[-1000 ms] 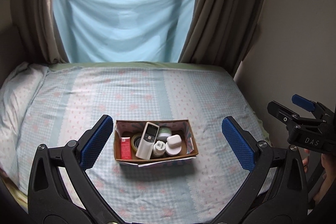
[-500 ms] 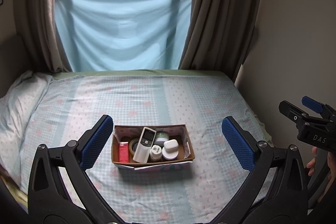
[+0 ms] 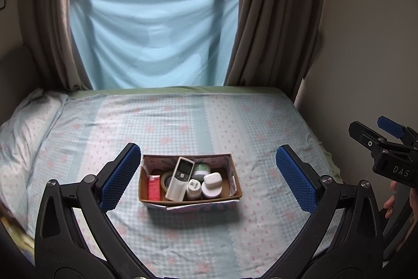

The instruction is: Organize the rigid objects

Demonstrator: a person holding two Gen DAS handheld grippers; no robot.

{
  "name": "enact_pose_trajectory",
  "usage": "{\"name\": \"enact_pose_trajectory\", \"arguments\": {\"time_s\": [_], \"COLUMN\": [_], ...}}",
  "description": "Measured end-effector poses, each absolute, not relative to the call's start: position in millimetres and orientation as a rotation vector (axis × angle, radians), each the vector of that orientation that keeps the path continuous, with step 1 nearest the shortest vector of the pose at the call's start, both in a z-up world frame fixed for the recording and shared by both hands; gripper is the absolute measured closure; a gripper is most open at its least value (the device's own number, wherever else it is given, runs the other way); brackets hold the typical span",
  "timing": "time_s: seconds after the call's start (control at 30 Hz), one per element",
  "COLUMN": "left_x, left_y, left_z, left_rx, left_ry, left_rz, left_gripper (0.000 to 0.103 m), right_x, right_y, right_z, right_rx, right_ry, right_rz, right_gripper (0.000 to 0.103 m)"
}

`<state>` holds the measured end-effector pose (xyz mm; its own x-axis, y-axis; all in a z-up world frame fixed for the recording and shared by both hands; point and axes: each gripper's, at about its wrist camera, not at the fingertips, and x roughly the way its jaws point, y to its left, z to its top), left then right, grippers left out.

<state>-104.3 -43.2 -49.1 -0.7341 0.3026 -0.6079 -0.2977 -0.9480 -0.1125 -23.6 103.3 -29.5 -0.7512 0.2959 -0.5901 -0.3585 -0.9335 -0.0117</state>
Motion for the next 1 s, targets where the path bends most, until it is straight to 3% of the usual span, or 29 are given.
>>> {"name": "enact_pose_trajectory", "arguments": {"time_s": [1.0], "left_x": [-103.7], "left_y": [-44.4], "left_z": [-48.4], "left_rx": [-0.928], "left_ry": [-0.019], "left_rz": [2.694], "left_gripper": [0.0], "right_x": [-24.7], "right_y": [108.2], "right_z": [-27.1], "right_rx": [-0.86], "right_ry": [0.123], "right_rz": [2.671], "right_gripper": [0.0]}}
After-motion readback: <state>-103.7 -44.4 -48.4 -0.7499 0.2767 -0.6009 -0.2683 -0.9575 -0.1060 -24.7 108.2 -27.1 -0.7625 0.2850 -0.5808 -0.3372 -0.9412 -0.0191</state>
